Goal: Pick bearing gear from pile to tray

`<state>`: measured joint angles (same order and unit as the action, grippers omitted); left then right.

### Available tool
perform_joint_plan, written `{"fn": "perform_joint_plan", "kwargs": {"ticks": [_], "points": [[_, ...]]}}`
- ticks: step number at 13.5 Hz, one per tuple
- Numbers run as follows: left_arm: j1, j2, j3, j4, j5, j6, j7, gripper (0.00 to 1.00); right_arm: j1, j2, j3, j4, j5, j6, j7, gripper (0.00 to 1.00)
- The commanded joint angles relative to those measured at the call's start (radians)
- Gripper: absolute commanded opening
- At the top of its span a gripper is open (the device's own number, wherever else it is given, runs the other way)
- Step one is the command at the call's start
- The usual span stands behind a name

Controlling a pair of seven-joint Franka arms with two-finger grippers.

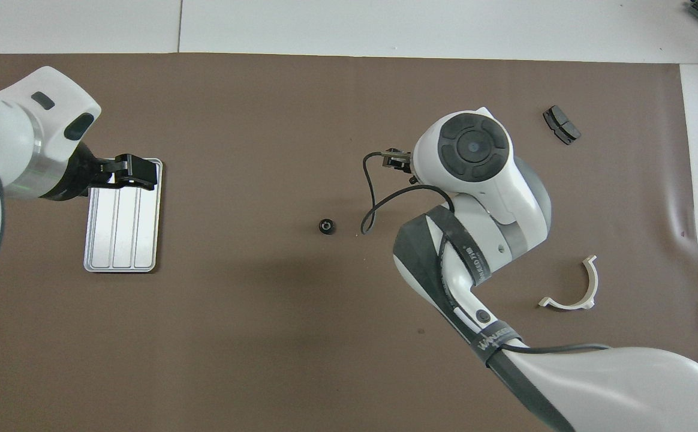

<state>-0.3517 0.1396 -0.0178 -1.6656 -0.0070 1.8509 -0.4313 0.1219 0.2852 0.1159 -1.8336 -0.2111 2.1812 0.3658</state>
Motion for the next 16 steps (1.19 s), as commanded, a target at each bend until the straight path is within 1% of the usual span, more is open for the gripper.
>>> {"fn": "perform_joint_plan", "kwargs": {"ticks": [1, 2, 4, 6, 8, 9, 12, 13, 14, 15, 16], "points": [[-0.033, 0.064, 0.016, 0.061, -0.008, 0.040, -0.012, 1.00, -0.063, -0.060, 0.018, -0.104, 0.079, 0.029, -0.178, 1.00], [-0.041, 0.087, 0.015, 0.063, -0.008, 0.054, -0.012, 1.00, -0.089, -0.070, 0.016, -0.130, 0.117, 0.046, -0.256, 1.00], [-0.088, 0.147, 0.016, 0.075, -0.005, 0.082, -0.029, 1.00, -0.136, -0.104, 0.016, -0.244, 0.140, 0.141, -0.346, 1.00], [-0.137, 0.201, 0.016, 0.079, 0.001, 0.169, -0.125, 1.00, -0.151, -0.138, 0.018, -0.355, 0.142, 0.248, -0.379, 1.00], [-0.164, 0.238, 0.016, 0.079, 0.002, 0.192, -0.150, 1.00, -0.156, -0.162, 0.018, -0.453, 0.142, 0.354, -0.384, 1.00], [-0.176, 0.253, 0.016, 0.078, 0.004, 0.220, -0.168, 1.00, -0.157, -0.170, 0.018, -0.482, 0.145, 0.386, -0.384, 1.00], [-0.193, 0.285, 0.016, 0.069, 0.004, 0.296, -0.191, 1.00, -0.163, -0.184, 0.018, -0.516, 0.162, 0.391, -0.427, 1.00], [-0.208, 0.304, 0.016, 0.069, 0.005, 0.307, -0.193, 1.00, -0.171, -0.185, 0.018, -0.526, 0.192, 0.391, -0.453, 0.96], [-0.216, 0.305, 0.016, 0.060, 0.012, 0.321, -0.198, 1.00, -0.171, -0.192, 0.018, -0.533, 0.234, 0.391, -0.499, 0.86], [-0.216, 0.305, 0.016, 0.037, 0.022, 0.344, -0.198, 1.00, -0.172, -0.195, 0.018, -0.538, 0.269, 0.391, -0.536, 0.79], [-0.227, 0.304, 0.016, 0.000, 0.024, 0.367, -0.198, 1.00, -0.172, -0.198, 0.018, -0.547, 0.288, 0.391, -0.560, 0.73]]}}
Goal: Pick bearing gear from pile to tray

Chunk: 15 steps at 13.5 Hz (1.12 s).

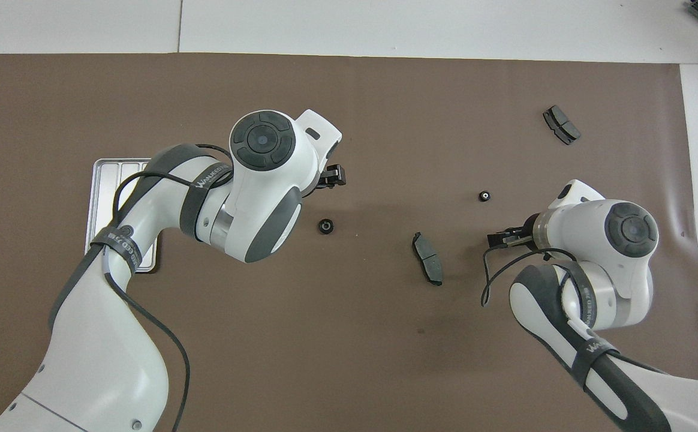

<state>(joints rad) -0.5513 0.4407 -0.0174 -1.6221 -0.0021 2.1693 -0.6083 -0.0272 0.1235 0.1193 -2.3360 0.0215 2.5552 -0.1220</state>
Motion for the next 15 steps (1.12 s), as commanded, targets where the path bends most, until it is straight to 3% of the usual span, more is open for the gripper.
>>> {"fn": "perform_joint_plan", "kwargs": {"ticks": [1, 3, 6, 10, 12, 15], "points": [[-0.050, 0.001, 0.016, -0.077, 0.019, 0.078, -0.022, 1.00, -0.023, -0.039, 0.014, -0.051, 0.064, 0.022, -0.077, 0.72], [-0.067, -0.010, 0.016, -0.148, 0.019, 0.130, -0.045, 1.00, -0.022, -0.044, 0.014, -0.066, 0.066, 0.037, -0.079, 0.66], [-0.084, -0.030, 0.016, -0.212, 0.019, 0.173, -0.094, 1.00, -0.022, -0.045, 0.013, -0.074, 0.067, 0.039, -0.087, 0.66], [-0.091, -0.033, 0.016, -0.229, 0.020, 0.182, -0.099, 1.00, -0.022, -0.044, 0.013, -0.085, 0.066, 0.053, -0.093, 0.58], [-0.093, -0.034, 0.016, -0.242, 0.019, 0.201, -0.100, 1.00, -0.022, -0.045, 0.013, -0.088, 0.066, 0.054, -0.093, 0.41], [-0.104, -0.036, 0.016, -0.249, 0.019, 0.204, -0.103, 0.99, -0.022, -0.044, 0.013, -0.086, 0.067, 0.053, -0.084, 0.07]]}}
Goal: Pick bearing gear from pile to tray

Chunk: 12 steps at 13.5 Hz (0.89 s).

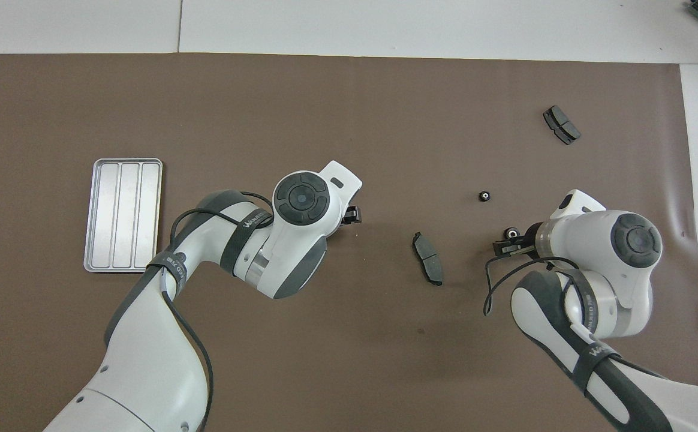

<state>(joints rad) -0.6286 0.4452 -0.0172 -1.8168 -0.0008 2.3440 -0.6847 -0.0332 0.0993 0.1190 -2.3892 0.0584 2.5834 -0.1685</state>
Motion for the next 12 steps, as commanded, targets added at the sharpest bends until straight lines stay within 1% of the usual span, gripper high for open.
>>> {"fn": "perform_joint_plan", "kwargs": {"ticks": [1, 4, 6, 8, 11, 12], "points": [[-0.026, -0.040, 0.016, -0.059, 0.018, 0.035, -0.029, 0.97, -0.016, -0.020, 0.013, -0.031, 0.029, 0.023, -0.034, 0.01], [-0.036, -0.042, 0.016, -0.093, 0.018, 0.083, -0.053, 0.89, -0.005, -0.020, 0.013, -0.021, 0.029, 0.020, 0.001, 0.00], [-0.036, -0.042, 0.016, -0.096, 0.018, 0.086, -0.056, 0.81, -0.004, -0.021, 0.013, 0.013, 0.029, 0.005, 0.017, 0.00], [-0.036, -0.042, 0.016, -0.095, 0.018, 0.086, -0.055, 0.72, -0.004, -0.030, 0.013, 0.051, 0.031, -0.047, 0.035, 0.00], [-0.034, -0.042, 0.016, -0.090, 0.018, 0.086, -0.053, 0.65, -0.004, -0.041, 0.013, 0.070, 0.031, -0.074, 0.061, 0.00], [-0.034, -0.042, 0.016, -0.090, 0.018, 0.084, -0.053, 0.61, -0.004, -0.042, 0.013, 0.070, 0.031, -0.074, 0.069, 0.00]]}}
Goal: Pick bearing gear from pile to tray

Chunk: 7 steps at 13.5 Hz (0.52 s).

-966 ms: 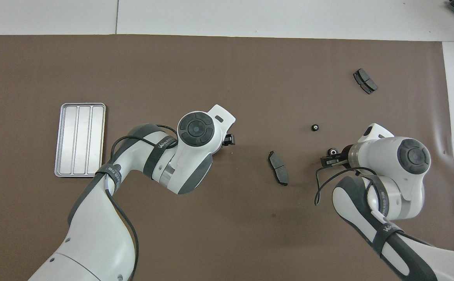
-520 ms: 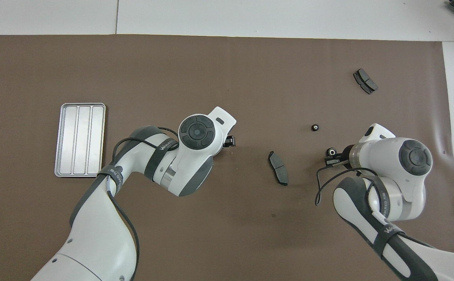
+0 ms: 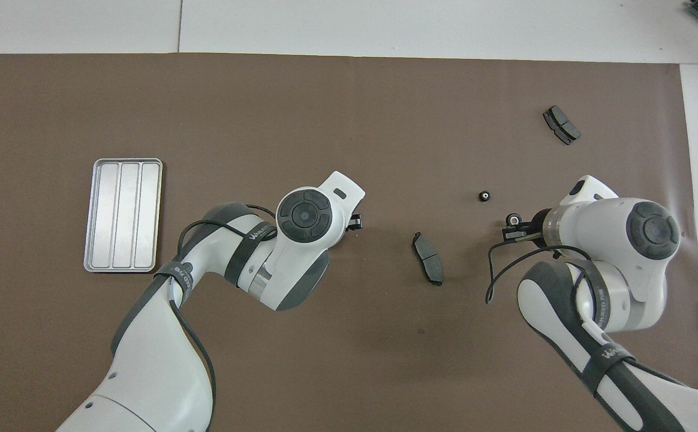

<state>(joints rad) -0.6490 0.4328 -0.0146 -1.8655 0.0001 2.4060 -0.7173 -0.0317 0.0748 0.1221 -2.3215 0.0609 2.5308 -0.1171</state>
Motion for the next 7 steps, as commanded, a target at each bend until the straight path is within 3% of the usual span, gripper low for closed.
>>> {"fn": "perform_joint_plan", "kwargs": {"ticks": [1, 7], "points": [[-0.012, -0.029, 0.013, -0.043, 0.017, 0.022, -0.021, 0.58, -0.005, -0.020, 0.011, 0.004, 0.027, -0.021, 0.025, 0.00], [-0.006, -0.029, 0.011, -0.041, 0.017, 0.022, -0.021, 0.40, 0.024, -0.036, 0.013, 0.036, 0.028, -0.058, 0.097, 0.00]]}}
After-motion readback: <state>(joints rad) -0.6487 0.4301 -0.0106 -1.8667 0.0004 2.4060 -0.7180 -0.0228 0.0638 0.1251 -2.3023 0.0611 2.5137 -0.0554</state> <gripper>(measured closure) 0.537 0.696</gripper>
